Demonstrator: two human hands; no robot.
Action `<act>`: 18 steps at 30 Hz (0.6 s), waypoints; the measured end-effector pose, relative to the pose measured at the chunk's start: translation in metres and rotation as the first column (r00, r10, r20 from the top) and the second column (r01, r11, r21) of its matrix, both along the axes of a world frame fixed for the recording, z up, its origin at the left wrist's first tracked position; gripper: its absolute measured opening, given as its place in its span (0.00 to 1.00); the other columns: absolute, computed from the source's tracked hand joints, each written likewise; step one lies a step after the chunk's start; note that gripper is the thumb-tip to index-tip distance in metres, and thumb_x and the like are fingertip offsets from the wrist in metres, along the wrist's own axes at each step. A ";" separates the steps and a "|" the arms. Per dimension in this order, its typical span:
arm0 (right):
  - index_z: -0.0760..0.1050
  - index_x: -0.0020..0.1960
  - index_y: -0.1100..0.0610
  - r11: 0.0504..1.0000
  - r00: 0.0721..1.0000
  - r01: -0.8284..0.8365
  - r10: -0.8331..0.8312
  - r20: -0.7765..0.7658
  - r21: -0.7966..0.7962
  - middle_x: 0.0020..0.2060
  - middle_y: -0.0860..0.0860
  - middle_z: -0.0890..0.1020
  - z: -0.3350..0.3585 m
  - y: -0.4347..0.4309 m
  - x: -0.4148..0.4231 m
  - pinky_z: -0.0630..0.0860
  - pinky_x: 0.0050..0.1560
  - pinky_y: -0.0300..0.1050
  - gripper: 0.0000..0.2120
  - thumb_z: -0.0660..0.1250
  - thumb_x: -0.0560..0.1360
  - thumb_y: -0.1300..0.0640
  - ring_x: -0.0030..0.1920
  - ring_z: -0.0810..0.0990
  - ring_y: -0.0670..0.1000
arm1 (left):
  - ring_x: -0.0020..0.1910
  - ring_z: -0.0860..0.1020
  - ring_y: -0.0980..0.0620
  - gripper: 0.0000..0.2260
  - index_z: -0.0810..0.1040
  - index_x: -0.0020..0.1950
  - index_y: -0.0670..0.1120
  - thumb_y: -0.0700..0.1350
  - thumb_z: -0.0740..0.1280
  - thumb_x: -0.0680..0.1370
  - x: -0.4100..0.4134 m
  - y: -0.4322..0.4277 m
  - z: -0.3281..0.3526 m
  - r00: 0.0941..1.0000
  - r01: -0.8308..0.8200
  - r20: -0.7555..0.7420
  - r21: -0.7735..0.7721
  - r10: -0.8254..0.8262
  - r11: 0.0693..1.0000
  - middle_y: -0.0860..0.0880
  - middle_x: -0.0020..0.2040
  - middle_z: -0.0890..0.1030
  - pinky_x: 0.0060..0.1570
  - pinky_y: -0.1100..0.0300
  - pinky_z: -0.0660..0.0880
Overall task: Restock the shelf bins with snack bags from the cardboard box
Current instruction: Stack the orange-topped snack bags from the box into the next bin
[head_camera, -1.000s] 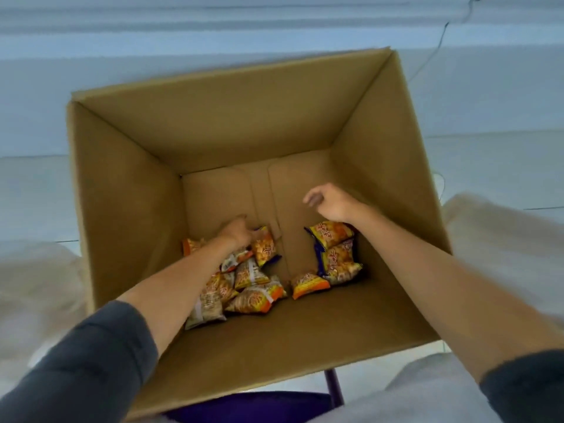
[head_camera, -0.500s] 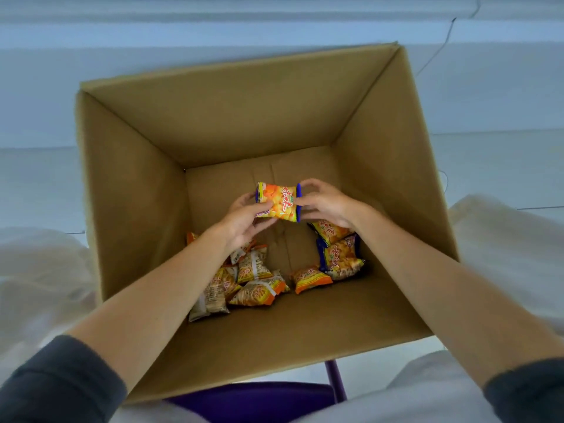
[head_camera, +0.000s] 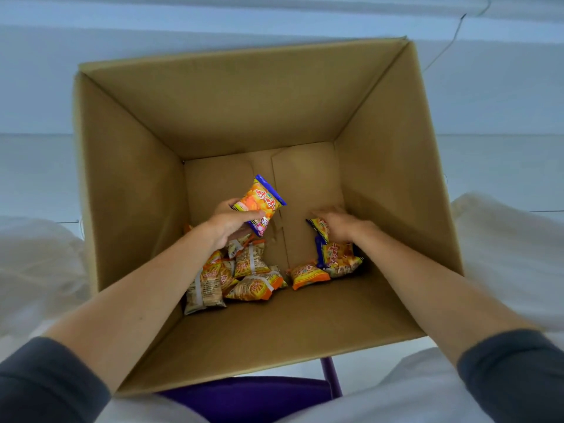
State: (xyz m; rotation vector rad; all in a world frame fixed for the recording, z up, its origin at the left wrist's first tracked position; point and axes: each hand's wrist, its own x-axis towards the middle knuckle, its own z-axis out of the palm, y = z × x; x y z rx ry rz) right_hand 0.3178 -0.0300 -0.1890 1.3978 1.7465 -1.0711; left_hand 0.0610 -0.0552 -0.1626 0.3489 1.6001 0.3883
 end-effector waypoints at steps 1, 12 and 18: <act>0.51 0.79 0.44 0.999 1.000 -0.030 0.030 0.001 0.019 0.78 0.52 0.55 -0.008 -0.003 0.001 0.62 0.73 0.52 0.41 0.62 0.75 0.72 0.77 0.54 0.57 | 0.50 0.83 0.48 0.29 0.73 0.67 0.46 0.42 0.79 0.68 0.000 -0.002 -0.002 1.000 -0.027 -0.008 0.006 0.027 1.000 0.45 0.55 0.83 0.49 0.55 0.82; 0.60 0.73 0.59 0.387 0.147 0.771 -0.881 -0.449 -0.507 0.55 0.51 0.79 0.051 0.046 -0.071 0.80 0.55 0.50 0.36 0.75 0.72 0.55 0.54 0.82 0.51 | 0.56 0.81 0.48 0.29 0.69 0.68 0.46 0.37 0.76 0.70 0.010 0.013 0.014 0.983 -0.181 0.064 0.183 0.172 0.966 0.44 0.60 0.79 0.51 0.56 0.81; 0.59 0.72 0.59 0.439 0.186 0.821 -0.810 -0.556 -0.364 0.58 0.54 0.78 0.085 0.056 -0.087 0.79 0.56 0.48 0.33 0.68 0.76 0.45 0.52 0.82 0.50 | 0.58 0.80 0.44 0.18 0.70 0.69 0.43 0.44 0.62 0.80 0.023 0.036 0.062 0.932 -0.233 0.329 0.216 0.154 0.948 0.43 0.58 0.81 0.60 0.49 0.77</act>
